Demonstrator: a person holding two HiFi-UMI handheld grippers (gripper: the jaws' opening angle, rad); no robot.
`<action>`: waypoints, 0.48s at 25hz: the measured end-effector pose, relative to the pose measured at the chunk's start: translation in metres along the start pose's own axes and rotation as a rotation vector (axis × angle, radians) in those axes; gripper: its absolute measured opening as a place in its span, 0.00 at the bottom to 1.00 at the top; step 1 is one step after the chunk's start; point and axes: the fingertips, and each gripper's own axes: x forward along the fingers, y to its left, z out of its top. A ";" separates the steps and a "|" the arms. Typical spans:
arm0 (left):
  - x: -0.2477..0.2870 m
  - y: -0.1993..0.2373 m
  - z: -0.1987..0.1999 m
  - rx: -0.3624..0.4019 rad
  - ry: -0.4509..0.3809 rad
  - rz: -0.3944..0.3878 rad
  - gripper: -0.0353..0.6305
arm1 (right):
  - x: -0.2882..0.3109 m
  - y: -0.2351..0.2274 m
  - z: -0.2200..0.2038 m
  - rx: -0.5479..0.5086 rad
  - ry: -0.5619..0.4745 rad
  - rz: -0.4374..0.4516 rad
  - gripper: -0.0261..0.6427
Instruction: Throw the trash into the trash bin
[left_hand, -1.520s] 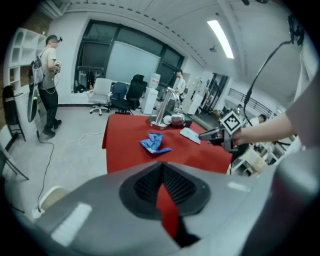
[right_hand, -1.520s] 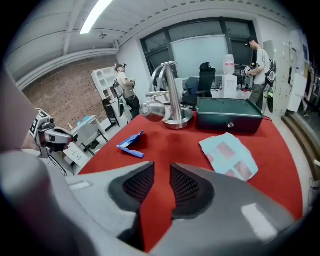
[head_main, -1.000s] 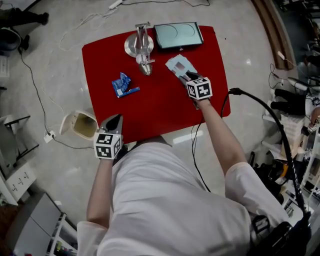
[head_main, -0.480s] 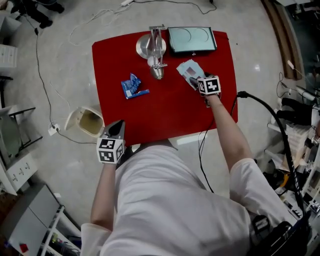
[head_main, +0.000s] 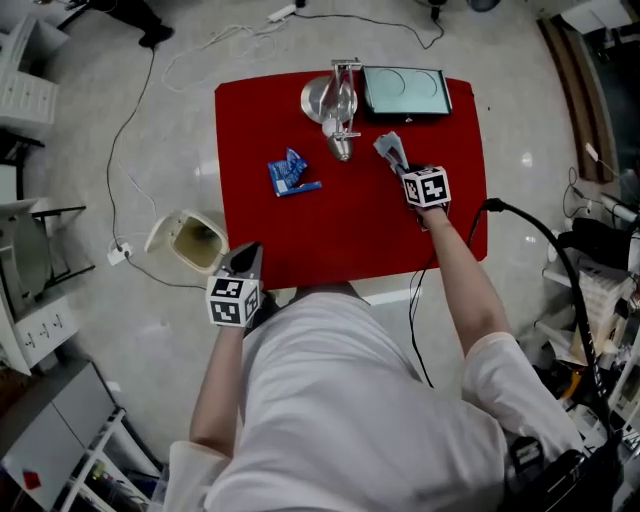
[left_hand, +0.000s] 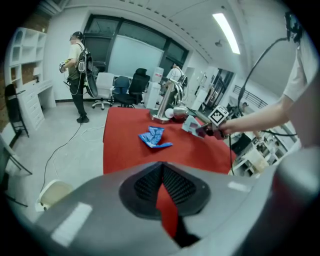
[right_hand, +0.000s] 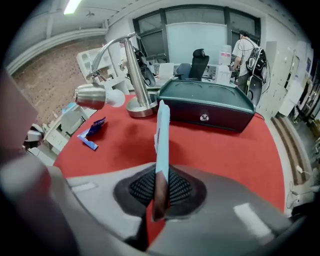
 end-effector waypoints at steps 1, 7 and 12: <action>-0.004 0.001 -0.002 -0.004 -0.008 0.004 0.06 | -0.003 0.004 -0.001 0.012 -0.004 0.004 0.06; -0.036 0.021 -0.018 -0.036 -0.065 0.037 0.06 | -0.021 0.039 -0.013 0.078 -0.012 0.007 0.06; -0.070 0.047 -0.038 -0.072 -0.098 0.073 0.06 | -0.028 0.089 -0.020 0.060 -0.012 0.021 0.06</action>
